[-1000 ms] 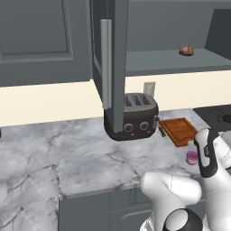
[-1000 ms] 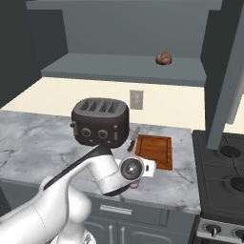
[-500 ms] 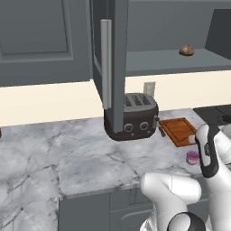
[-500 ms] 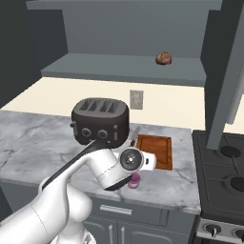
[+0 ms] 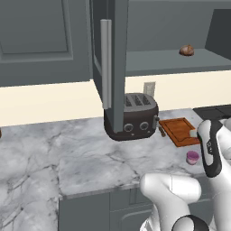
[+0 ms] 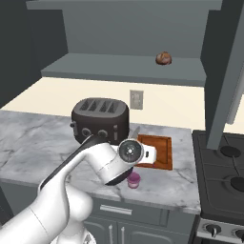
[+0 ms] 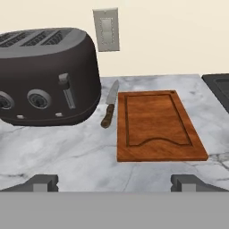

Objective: Pick the bread, place it on the cutting board, pick the jam, place it on the counter, and close the cabinet.

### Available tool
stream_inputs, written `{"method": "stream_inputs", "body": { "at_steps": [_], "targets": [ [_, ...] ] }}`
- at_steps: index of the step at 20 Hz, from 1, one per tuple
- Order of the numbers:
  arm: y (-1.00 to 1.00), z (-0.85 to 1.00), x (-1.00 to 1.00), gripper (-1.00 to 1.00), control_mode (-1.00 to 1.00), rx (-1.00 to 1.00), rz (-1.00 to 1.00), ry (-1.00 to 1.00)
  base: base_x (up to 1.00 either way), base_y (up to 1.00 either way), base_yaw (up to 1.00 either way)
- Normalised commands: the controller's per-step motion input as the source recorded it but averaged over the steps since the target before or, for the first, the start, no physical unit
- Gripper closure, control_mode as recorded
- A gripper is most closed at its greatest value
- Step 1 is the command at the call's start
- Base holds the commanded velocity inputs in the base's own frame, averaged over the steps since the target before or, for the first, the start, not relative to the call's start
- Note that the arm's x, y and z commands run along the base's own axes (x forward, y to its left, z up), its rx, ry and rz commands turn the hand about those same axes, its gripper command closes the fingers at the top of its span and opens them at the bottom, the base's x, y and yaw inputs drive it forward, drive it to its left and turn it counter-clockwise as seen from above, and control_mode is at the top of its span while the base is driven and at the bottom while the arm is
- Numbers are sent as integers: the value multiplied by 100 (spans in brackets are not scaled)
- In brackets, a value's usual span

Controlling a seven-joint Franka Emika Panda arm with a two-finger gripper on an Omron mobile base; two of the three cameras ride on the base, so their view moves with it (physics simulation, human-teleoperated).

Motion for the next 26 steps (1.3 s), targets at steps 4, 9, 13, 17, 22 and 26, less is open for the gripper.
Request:
{"method": "stream_inputs", "body": {
  "at_steps": [4, 9, 13, 17, 22, 26],
  "targets": [
    [0, 38, 0, -100, -100, 0, 0, 0, 0, 0, 0],
    [0, 34, -3, -100, -100, 0, -2, 0, 0, 0, 0],
    [0, 29, -8, -100, -100, 0, -2, 0, 0, 0, 0],
    [0, 24, -10, -100, -100, 0, 0, 0, 0, 0, 0],
    [0, 9, -11, -100, -100, -1, 0, -11, 0, 0, 0],
    [0, 13, -9, -100, -100, -1, 0, -14, 0, 0, 0]
  ]
}}
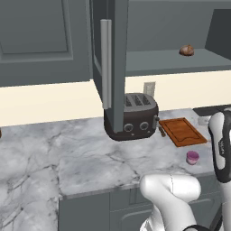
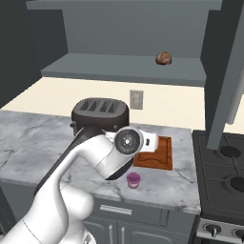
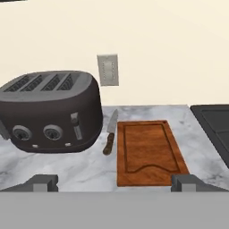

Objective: Pick the bread, place it on the cutting board, pick the jam, place it on the counter, and close the cabinet.

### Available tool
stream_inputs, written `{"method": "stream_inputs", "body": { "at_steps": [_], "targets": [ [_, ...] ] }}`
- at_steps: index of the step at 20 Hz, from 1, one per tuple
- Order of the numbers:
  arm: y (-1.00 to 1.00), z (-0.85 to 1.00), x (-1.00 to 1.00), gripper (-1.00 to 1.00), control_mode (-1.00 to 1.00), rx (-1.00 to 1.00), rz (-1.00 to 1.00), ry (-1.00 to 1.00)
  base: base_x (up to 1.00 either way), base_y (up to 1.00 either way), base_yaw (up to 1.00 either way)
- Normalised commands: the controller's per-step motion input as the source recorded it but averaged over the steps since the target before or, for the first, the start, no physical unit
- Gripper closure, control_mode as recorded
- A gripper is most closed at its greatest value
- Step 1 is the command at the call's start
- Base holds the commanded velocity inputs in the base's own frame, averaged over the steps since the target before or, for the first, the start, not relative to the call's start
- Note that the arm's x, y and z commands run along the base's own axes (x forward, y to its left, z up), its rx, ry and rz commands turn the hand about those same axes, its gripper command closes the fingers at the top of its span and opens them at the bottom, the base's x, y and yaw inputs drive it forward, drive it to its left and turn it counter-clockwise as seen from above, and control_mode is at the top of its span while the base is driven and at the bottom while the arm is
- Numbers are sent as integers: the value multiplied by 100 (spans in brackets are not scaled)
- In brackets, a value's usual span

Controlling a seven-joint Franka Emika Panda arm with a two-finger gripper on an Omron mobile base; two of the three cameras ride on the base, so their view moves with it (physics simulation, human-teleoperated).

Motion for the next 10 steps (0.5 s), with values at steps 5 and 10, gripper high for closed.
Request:
{"method": "stream_inputs", "body": {
  "at_steps": [5, 10],
  "targets": [
    [0, 16, -9, -100, -100, 0, 0, -7, 0, 0, 0],
    [0, 25, -2, -100, -100, 0, 0, 0, 0, 0, 0]
  ]
}}
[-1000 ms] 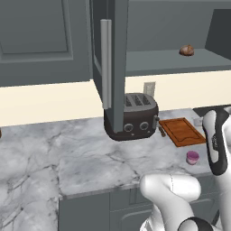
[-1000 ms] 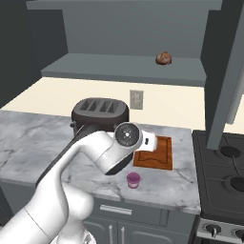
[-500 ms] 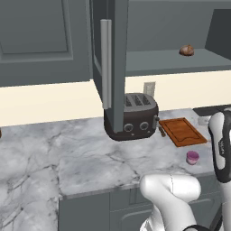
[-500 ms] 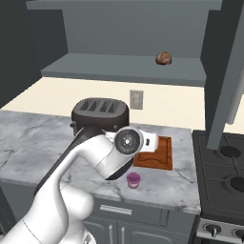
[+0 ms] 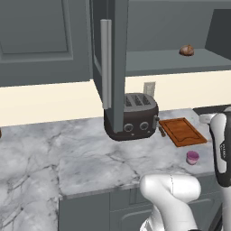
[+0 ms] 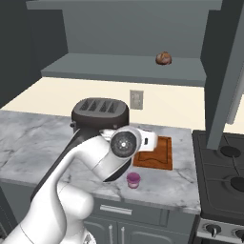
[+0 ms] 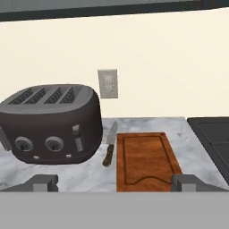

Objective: Pick the bread, place it on the cutting board, pick the jam, place it on the counter, and close the cabinet.

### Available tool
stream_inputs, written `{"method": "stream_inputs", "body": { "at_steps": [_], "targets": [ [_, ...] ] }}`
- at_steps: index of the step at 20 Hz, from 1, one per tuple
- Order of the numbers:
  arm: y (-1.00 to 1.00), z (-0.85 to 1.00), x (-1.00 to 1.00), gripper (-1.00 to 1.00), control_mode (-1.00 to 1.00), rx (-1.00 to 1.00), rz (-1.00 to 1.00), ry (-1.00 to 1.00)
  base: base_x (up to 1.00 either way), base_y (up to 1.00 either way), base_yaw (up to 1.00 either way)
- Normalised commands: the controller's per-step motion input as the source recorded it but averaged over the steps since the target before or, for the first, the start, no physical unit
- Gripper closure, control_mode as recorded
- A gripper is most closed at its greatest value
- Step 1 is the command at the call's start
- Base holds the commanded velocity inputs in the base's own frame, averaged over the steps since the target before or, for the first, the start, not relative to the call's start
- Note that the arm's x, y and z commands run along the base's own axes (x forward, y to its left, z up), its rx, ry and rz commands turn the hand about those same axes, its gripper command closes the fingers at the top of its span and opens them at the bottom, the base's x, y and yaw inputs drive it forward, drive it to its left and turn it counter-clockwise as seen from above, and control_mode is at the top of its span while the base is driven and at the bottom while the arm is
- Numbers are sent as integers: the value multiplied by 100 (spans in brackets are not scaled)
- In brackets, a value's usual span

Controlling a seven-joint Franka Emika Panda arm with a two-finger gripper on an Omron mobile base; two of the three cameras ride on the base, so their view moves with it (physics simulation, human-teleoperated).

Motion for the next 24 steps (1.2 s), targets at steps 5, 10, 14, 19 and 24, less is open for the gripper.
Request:
{"method": "stream_inputs", "body": {
  "at_steps": [5, 10, 14, 19, 24],
  "targets": [
    [0, 21, -1, -100, -100, 0, 0, 0, 0, 0, 0],
    [0, 28, 0, -100, -100, 0, 0, 0, 0, 0, 0],
    [0, 32, 0, -100, -100, 0, 0, 3, 0, 0, 0],
    [0, 27, 0, -100, -100, 0, 0, 1, 0, 0, 0],
    [0, 22, -2, -100, -100, 0, 0, 0, 0, 0, 0]
  ]
}}
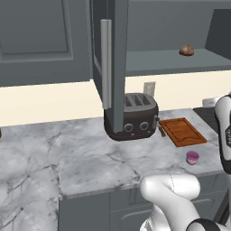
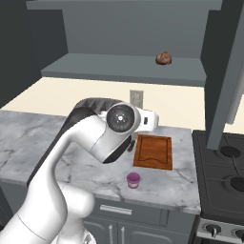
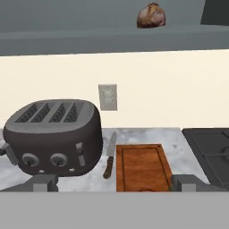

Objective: Pick the bread, place it on the cutting board, pick the jam, place it on the counter, and close the cabinet.

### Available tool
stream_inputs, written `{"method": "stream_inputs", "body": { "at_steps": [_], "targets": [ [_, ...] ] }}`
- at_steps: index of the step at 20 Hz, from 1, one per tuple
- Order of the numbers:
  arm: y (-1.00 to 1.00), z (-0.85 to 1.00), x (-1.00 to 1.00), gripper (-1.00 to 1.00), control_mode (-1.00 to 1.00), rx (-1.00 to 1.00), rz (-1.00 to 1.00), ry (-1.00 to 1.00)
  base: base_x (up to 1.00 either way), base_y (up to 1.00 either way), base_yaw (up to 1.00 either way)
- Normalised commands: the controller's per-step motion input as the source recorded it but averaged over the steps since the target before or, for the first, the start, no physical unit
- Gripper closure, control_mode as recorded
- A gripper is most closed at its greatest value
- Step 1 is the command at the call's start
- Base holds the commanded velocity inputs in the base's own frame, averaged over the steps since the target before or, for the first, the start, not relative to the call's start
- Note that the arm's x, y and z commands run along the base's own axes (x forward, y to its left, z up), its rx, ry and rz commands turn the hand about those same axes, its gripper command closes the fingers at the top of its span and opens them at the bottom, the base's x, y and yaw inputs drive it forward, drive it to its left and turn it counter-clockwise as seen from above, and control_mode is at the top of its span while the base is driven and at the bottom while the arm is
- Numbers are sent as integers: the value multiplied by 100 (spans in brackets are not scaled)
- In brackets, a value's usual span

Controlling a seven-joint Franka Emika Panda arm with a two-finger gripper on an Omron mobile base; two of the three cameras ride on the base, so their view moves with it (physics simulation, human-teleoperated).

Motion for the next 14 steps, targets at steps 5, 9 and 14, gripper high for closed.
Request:
{"method": "stream_inputs", "body": {
  "at_steps": [5, 9, 14],
  "targets": [
    [0, 22, -5, -100, -100, 0, 0, 0, 0, 0, 0],
    [0, 24, -3, -100, -100, 0, 0, 0, 0, 0, 0],
    [0, 38, -3, -100, -100, 0, -1, 0, 0, 0, 0]
  ]
}}
